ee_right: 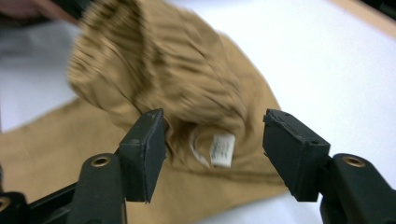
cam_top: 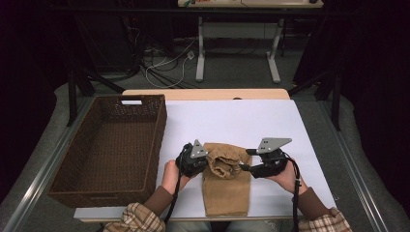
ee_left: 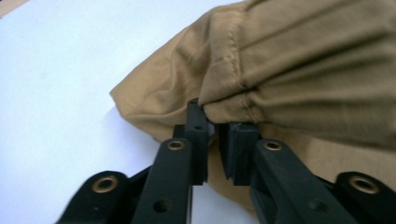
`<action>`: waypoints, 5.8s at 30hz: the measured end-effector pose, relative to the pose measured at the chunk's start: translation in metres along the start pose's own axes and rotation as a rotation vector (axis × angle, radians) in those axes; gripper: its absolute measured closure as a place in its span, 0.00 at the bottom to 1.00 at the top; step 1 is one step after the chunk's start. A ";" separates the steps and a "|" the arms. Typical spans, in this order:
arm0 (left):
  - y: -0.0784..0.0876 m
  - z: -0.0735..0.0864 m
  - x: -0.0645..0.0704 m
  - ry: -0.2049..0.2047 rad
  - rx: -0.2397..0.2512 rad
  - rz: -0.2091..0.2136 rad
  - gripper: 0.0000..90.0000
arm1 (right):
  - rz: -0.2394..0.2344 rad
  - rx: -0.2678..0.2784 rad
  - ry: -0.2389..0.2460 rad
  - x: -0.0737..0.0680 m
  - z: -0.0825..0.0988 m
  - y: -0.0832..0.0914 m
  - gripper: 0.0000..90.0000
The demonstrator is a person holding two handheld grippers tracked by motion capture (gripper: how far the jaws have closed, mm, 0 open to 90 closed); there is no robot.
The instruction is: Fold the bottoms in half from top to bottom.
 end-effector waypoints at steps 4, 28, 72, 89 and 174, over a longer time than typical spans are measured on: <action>0.003 0.003 0.003 -0.003 -0.045 -0.014 0.79 | 0.019 -0.082 -0.027 0.007 0.013 -0.017 0.44; 0.032 0.030 -0.001 0.118 -0.156 -0.166 0.47 | 0.092 -0.213 -0.122 0.018 0.031 -0.043 0.49; -0.016 0.025 -0.001 0.203 -0.102 0.161 0.89 | 0.017 -0.159 -0.255 0.017 0.025 -0.063 0.77; 0.006 0.016 0.002 0.230 -0.012 0.222 0.92 | 0.070 -0.127 -0.244 0.018 0.014 -0.038 0.92; -0.001 0.026 0.032 0.164 -0.097 0.340 0.94 | -0.041 -0.277 -0.288 0.001 0.028 -0.040 0.83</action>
Point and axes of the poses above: each handheld gripper's, and its own axes: y roughly backward along the jaws, z roughly out of its underside, x roughly to its right, the point moved 5 cm from there along -y, roughly forward along the jaws, and after that the axes turned 10 degrees about -x, right-handed, at the moved point
